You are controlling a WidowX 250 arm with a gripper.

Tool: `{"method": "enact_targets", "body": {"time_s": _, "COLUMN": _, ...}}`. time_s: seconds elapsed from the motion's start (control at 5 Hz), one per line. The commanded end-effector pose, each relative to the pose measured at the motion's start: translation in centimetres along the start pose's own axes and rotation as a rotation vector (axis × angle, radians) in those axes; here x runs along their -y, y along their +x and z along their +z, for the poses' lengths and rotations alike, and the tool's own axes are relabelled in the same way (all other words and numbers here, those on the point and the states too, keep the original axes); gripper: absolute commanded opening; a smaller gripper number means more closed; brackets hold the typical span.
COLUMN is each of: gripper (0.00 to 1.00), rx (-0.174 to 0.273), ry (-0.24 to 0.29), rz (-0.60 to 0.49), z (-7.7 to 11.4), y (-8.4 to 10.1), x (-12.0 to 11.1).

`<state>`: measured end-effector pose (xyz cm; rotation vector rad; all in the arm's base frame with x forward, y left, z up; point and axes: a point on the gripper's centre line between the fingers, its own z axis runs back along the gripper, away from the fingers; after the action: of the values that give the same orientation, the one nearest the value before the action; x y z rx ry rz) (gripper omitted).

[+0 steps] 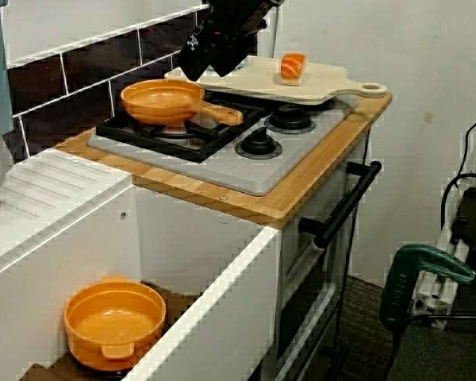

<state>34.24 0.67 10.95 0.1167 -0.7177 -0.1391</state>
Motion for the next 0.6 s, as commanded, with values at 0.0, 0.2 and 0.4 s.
{"method": "enact_targets", "body": {"time_s": 0.0, "gripper": 1.0, "rx": 0.0, "ry": 0.0, "rz": 0.0, "z": 0.0, "y": 0.0, "x": 0.0}}
{"method": "enact_targets", "body": {"time_s": 0.2, "gripper": 1.0, "rx": -0.005, "ry": -0.036, "rz": -0.042, "z": 1.5, "y": 1.1, "x": 1.2}}
{"method": "enact_targets", "body": {"time_s": 0.4, "gripper": 1.0, "rx": -0.026, "ry": -0.05, "rz": -0.094, "z": 2.6, "y": 1.4, "x": 3.0}}
